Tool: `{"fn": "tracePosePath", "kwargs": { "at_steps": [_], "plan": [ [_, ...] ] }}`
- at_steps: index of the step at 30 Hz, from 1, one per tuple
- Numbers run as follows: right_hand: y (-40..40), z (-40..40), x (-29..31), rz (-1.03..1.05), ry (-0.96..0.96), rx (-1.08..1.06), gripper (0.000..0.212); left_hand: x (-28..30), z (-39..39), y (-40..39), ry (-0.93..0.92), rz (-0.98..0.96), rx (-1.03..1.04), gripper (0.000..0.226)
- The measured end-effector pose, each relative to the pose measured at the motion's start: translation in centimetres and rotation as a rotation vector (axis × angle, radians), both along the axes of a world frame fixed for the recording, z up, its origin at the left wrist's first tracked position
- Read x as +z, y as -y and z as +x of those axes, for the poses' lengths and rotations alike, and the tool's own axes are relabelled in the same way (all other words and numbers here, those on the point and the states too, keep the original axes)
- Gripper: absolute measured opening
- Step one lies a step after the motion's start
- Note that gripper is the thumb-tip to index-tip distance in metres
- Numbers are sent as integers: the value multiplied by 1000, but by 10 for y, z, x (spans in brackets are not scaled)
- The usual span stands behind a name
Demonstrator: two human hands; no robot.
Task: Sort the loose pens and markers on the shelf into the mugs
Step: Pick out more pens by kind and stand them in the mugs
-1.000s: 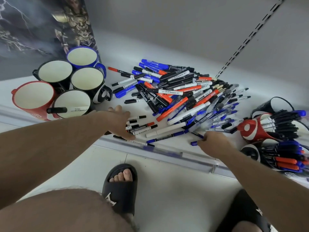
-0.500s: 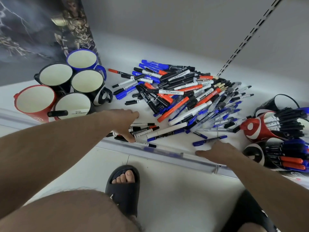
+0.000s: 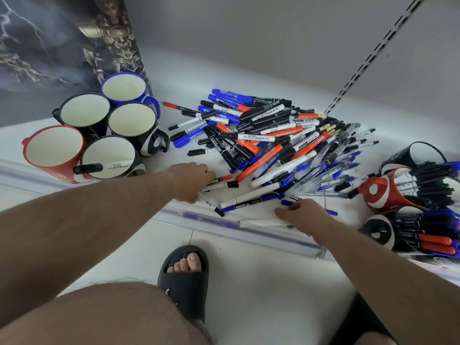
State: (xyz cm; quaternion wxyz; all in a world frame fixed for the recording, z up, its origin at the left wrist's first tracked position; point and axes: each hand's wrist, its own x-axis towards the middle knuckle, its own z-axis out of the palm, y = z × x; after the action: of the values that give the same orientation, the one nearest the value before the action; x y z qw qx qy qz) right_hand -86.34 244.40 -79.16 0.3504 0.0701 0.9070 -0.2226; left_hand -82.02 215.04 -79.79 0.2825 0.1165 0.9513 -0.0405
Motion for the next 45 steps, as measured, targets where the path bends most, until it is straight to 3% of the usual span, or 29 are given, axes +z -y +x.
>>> {"fn": "tracePosePath", "kwargs": {
  "at_steps": [5,11,15,20,23,26,28,36,41,45],
  "plan": [
    [5,4,9,45,-31,115,53,-8,2,0,-64,44,118,41],
    [4,1,23,-146,-42,-310,59,-9,7,-13,-173,5,160,33],
    [15,12,32,-279,-22,-300,45,-10,8,-20,-211,-11,145,32],
    [42,21,39,-302,-58,-299,38,24,-13,-10,-364,455,592,32],
    [54,20,45,-508,-18,-564,33,60,-25,-9,-519,820,861,37],
    [71,23,51,-701,186,-838,32,82,-33,-17,-636,1265,1095,37],
    [86,26,51,-793,323,-989,36,88,-34,-23,-682,1446,1222,33],
    [121,28,35,-955,441,-1133,37,89,-31,-27,-624,1856,1596,29],
    [132,25,44,-1141,505,-1167,44,76,-25,-36,-529,1951,1557,33],
    [137,24,51,-1159,491,-1166,42,71,-19,-45,-432,2048,1449,40]
  ]
}}
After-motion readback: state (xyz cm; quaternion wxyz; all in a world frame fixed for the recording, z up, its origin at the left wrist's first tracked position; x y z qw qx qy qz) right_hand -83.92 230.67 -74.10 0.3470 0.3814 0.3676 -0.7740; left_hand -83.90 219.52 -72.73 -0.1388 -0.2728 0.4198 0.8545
